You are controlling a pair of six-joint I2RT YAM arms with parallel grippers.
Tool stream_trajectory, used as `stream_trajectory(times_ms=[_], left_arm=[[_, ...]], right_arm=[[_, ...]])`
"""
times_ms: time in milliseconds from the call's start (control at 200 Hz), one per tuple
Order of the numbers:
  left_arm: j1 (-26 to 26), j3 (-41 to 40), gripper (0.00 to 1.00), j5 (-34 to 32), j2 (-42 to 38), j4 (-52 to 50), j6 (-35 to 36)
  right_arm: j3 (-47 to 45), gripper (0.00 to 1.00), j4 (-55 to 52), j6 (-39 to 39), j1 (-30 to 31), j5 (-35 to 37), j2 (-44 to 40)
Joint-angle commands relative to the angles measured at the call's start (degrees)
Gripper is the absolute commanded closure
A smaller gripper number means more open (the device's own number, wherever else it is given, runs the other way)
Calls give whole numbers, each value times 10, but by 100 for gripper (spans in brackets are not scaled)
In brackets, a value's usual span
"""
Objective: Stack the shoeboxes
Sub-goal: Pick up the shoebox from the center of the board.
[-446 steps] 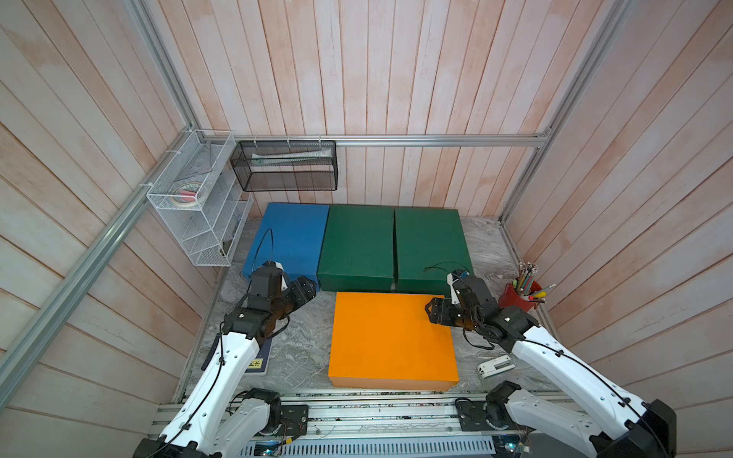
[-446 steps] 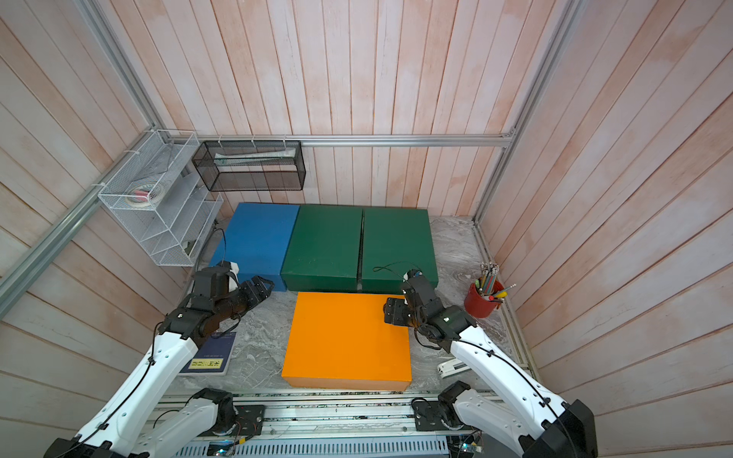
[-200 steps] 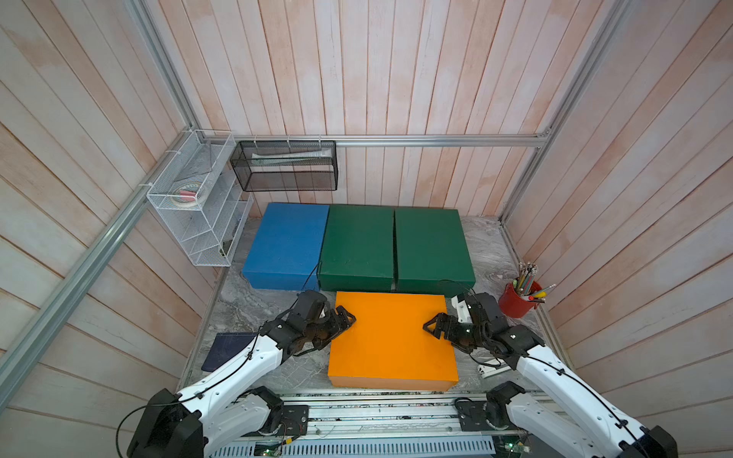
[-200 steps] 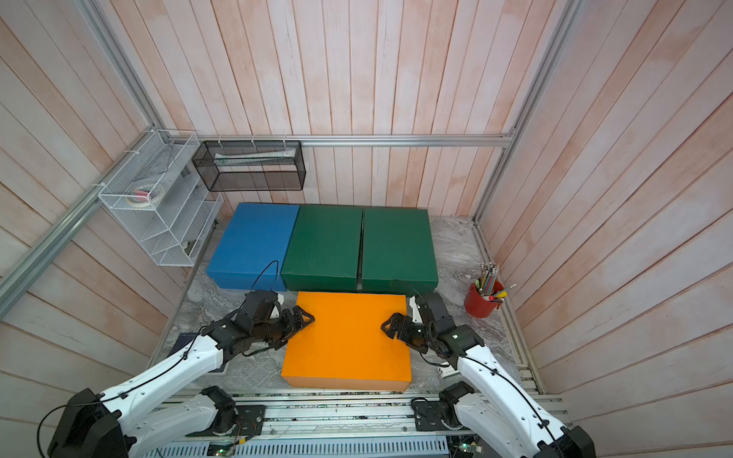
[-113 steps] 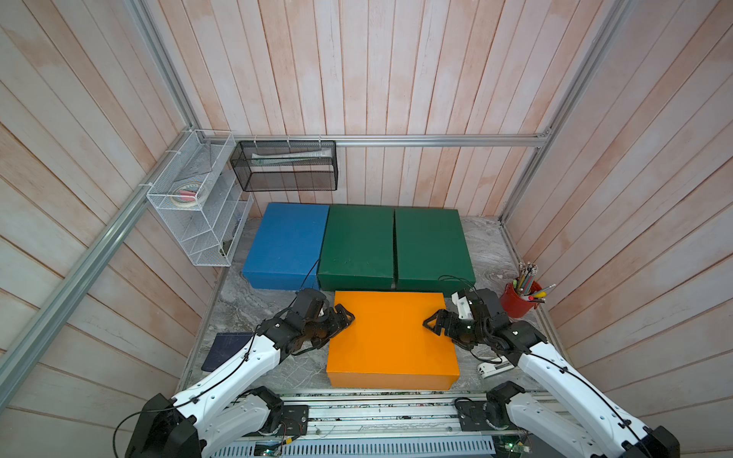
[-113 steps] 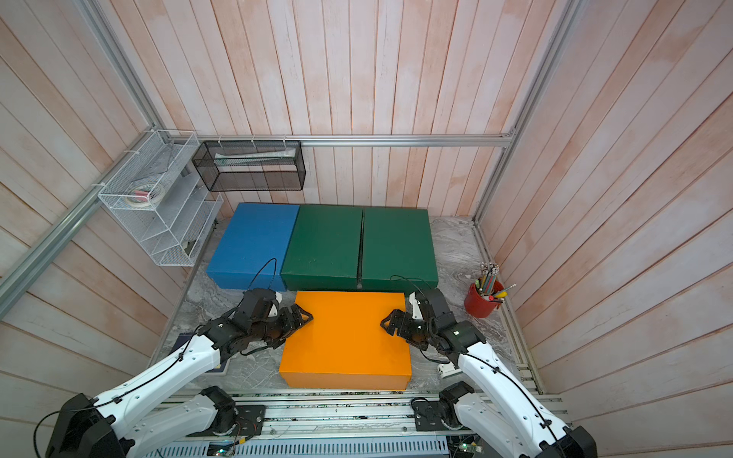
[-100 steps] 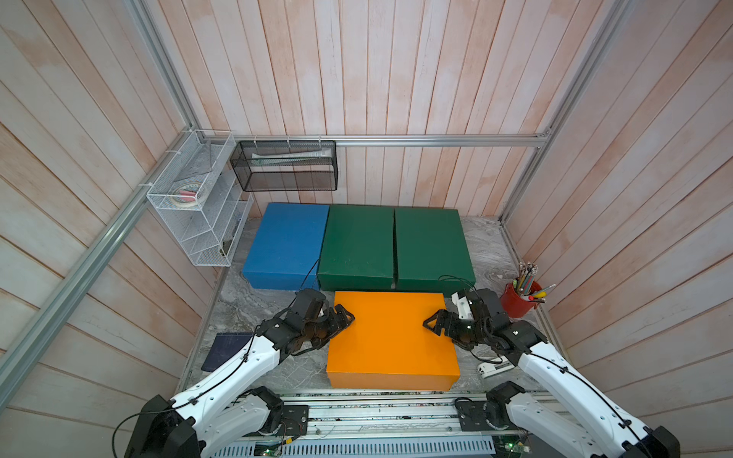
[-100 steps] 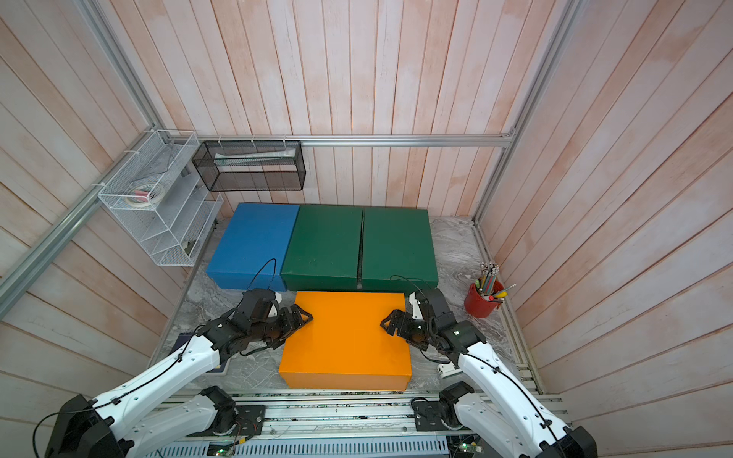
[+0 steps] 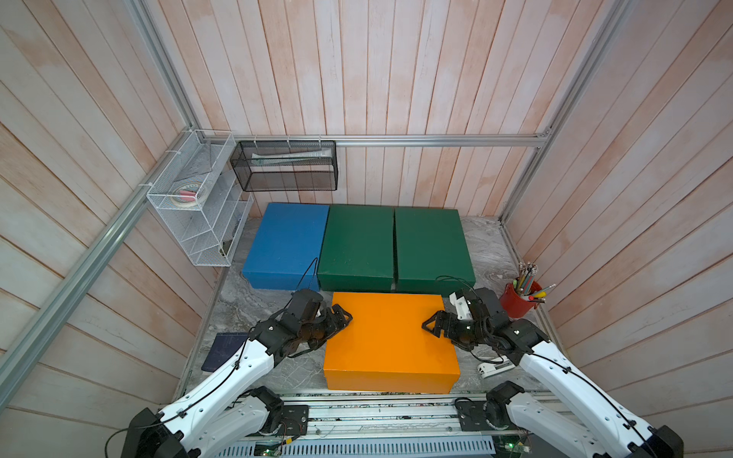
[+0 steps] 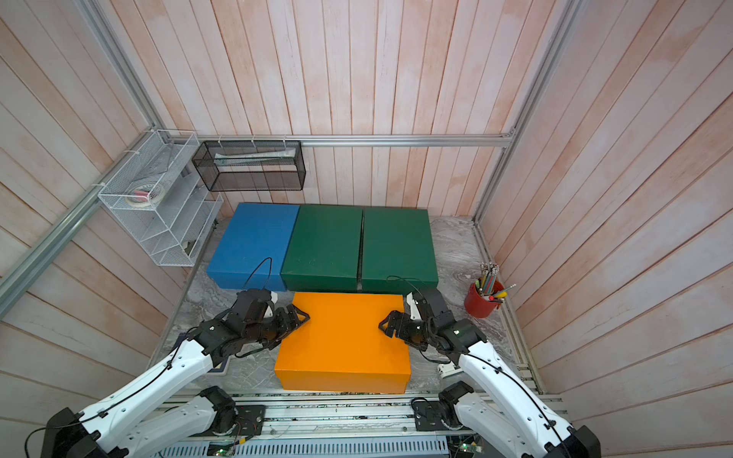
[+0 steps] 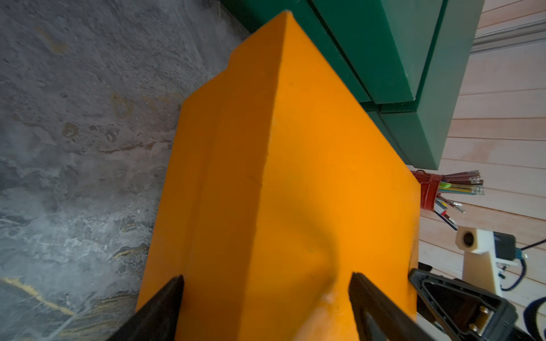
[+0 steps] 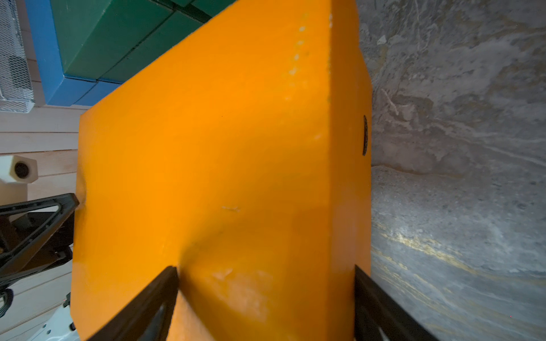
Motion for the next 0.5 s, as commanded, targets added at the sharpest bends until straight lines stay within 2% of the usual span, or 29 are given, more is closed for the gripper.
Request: stream_trajectory(times_ms=[0, 315, 495], left_arm=[[-8, 25, 10, -1, -19, -9, -12], [-14, 46, 10, -21, -46, -39, -17], [-15, 86, 10, -37, -61, -63, -16]], right_arm=[[30, 12, 1, 1, 11, -12, 1], [76, 13, -3, 2, 41, -6, 19], [123, 13, -18, -5, 49, 4, 33]])
